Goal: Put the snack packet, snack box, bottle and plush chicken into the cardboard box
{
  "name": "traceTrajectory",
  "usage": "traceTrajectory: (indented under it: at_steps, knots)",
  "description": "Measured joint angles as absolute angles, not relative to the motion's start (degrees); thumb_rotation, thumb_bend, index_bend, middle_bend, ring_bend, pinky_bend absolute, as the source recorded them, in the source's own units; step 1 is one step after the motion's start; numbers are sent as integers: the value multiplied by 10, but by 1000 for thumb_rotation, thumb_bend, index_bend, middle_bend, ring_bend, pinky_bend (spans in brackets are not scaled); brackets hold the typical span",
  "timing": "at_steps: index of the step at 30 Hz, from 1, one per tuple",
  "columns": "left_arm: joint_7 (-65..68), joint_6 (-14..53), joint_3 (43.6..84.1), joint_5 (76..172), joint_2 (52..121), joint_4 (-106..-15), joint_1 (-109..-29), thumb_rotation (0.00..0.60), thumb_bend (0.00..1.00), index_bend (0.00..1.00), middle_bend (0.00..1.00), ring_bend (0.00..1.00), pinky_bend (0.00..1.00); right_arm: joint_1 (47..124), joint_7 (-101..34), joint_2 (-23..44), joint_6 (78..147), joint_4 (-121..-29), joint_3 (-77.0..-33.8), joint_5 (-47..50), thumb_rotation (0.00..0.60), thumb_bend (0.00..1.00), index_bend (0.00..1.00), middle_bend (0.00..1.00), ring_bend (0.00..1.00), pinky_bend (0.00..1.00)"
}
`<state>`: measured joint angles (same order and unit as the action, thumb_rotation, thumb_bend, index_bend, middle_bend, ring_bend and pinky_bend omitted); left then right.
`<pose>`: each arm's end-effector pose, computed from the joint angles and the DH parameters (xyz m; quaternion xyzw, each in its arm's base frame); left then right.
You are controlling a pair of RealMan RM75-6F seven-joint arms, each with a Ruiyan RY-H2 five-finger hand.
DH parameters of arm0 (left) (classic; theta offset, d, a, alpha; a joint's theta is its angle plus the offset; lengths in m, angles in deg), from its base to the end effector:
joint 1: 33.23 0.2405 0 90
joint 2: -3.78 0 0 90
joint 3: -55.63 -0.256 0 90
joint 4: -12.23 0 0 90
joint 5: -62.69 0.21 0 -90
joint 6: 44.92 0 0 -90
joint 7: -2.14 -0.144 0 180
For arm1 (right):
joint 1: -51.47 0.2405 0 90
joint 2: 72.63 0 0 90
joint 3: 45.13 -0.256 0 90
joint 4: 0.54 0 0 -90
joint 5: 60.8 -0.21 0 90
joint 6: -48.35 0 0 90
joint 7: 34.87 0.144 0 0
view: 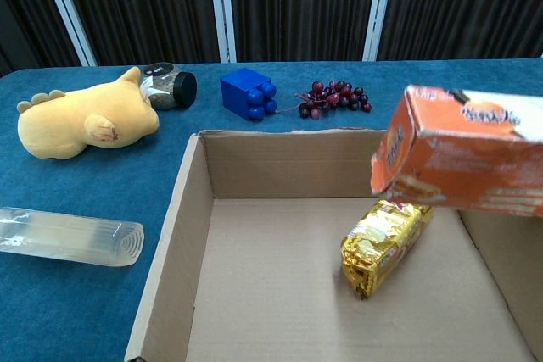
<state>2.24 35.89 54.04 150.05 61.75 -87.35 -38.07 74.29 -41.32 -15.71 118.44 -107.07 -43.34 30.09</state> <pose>-0.3015 0.1616 0.1602 -0.6247 -0.4318 -0.3512 0.5477 -0.2165 -0.2295 0.1279 0.7488 -0.3419 0.3747 0.4267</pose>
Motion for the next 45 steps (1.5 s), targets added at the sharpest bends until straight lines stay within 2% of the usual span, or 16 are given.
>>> traceTrajectory:
  at_steps: [2, 5, 7, 12, 19, 25, 30, 39, 45]
  knots:
    - [24, 359, 541, 1499, 617, -873, -381, 600, 56, 0, 0, 0, 0, 741, -429, -153, 1168, -1067, -424, 300, 600, 92, 135, 44, 11, 42]
    - [26, 357, 540, 1498, 616, -874, -381, 600, 57, 0, 0, 0, 0, 739, -449, -149, 1145, -1070, -413, 290, 600, 77, 33, 0, 0, 1]
    - [27, 357, 540, 1498, 616, -874, -381, 600, 56, 0, 0, 0, 0, 737, -458, -145, 1141, -1078, -412, 280, 600, 74, 6, 0, 0, 0]
    - [31, 358, 540, 1499, 614, -875, -380, 600, 56, 0, 0, 0, 0, 731, -476, -139, 1155, -1090, -422, 270, 600, 74, 0, 0, 0, 0]
    - [38, 361, 540, 1500, 611, -876, -379, 600, 56, 0, 0, 0, 0, 711, -506, -137, 1220, -1093, -464, 218, 600, 74, 0, 0, 0, 0]
    - [38, 360, 539, 1501, 610, -876, -379, 600, 55, 0, 0, 0, 0, 677, -486, -158, 1267, -1097, -480, 185, 600, 73, 0, 0, 0, 0]
    - [31, 360, 540, 1501, 613, -876, -380, 600, 55, 0, 0, 0, 0, 662, -483, -165, 1292, -1073, -491, 168, 600, 74, 0, 0, 0, 0]
    - [1, 348, 544, 1492, 615, -889, -388, 600, 56, 4, 0, 0, 1, 624, -446, -148, 1329, -1028, -516, 75, 600, 74, 0, 0, 0, 0]
    - [-57, 321, 561, 1483, 619, -908, -416, 600, 56, 94, 3, 48, 107, 608, -413, -120, 1341, -985, -514, 97, 600, 74, 0, 0, 0, 0]
